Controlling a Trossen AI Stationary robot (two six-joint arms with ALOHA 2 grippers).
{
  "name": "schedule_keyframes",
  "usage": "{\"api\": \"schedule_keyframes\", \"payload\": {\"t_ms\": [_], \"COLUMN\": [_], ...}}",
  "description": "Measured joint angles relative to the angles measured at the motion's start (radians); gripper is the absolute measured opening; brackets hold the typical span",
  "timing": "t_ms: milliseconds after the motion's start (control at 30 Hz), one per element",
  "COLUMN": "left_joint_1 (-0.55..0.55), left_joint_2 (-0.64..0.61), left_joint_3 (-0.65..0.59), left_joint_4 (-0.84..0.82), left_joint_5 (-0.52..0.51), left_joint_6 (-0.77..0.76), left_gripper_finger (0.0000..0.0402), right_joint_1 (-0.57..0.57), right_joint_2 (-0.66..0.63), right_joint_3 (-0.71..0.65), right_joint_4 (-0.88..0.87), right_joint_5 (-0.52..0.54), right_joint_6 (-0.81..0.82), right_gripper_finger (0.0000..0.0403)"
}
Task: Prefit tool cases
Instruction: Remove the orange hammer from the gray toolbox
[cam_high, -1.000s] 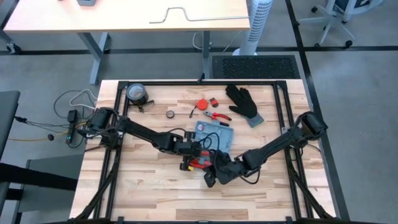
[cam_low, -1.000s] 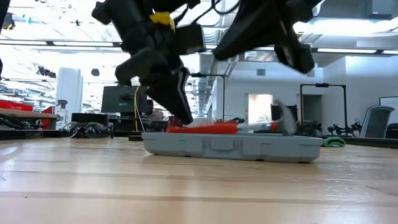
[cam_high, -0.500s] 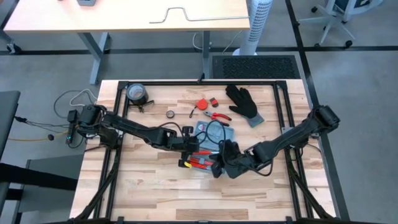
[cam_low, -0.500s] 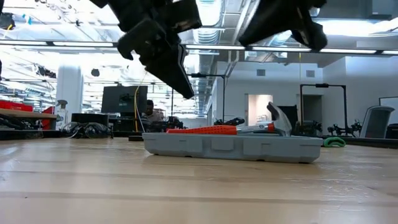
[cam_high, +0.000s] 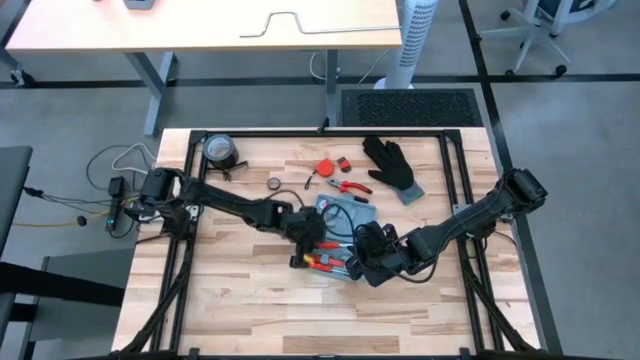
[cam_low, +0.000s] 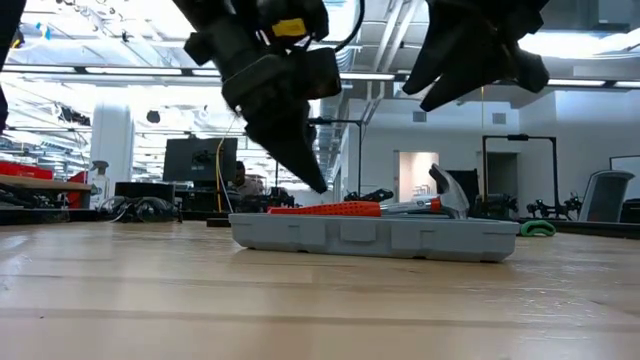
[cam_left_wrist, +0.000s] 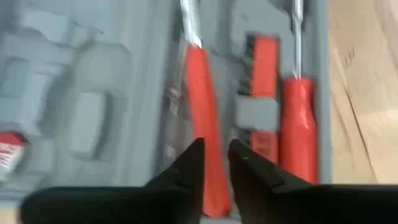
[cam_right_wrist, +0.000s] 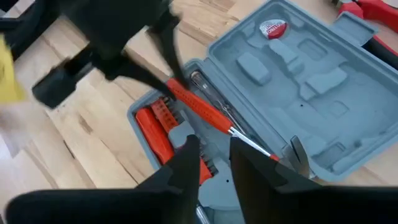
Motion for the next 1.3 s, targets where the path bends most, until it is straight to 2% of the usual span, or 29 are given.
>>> {"api": "schedule_keyframes", "payload": {"t_ms": [200,300,667,733,800,933,1167,1300], "left_joint_1": [0.06,0.061,0.032,0.02,0.006,-0.018,-0.036,-0.039], "left_joint_2": [0.0,0.02,0.132,0.147,0.156,0.157,0.126,0.062], "left_joint_3": [0.0,0.001,0.009,0.011,0.01,0.008,0.004,-0.001], "left_joint_4": [0.045,0.05,0.126,0.129,0.117,0.121,0.147,0.109], "left_joint_5": [0.098,0.107,0.124,0.098,0.061,0.003,0.026,0.026], "left_joint_6": [-0.033,-0.039,-0.076,-0.082,-0.091,-0.12,-0.176,-0.177], "left_gripper_finger": [0.0171,0.0197,0.0209,0.0198,0.0167,0.0048,0.0041,0.0041], "right_joint_1": [-0.006,-0.008,-0.03,-0.031,-0.031,-0.023,-0.003,0.013], "right_joint_2": [0.0,0.0,0.001,0.001,0.001,0.001,0.0,-0.006], "right_joint_3": [0.0,0.0,0.0,0.0,0.0,0.0,0.0,0.0], "right_joint_4": [-0.021,-0.04,-0.069,-0.069,-0.078,-0.093,-0.182,-0.202], "right_joint_5": [0.0,0.003,0.023,0.027,0.028,0.078,0.153,0.191], "right_joint_6": [0.001,0.006,0.033,0.035,0.05,0.111,0.254,0.296], "right_gripper_finger": [0.0137,0.014,0.0134,0.0134,0.0134,0.0133,0.0106,0.0096]}}
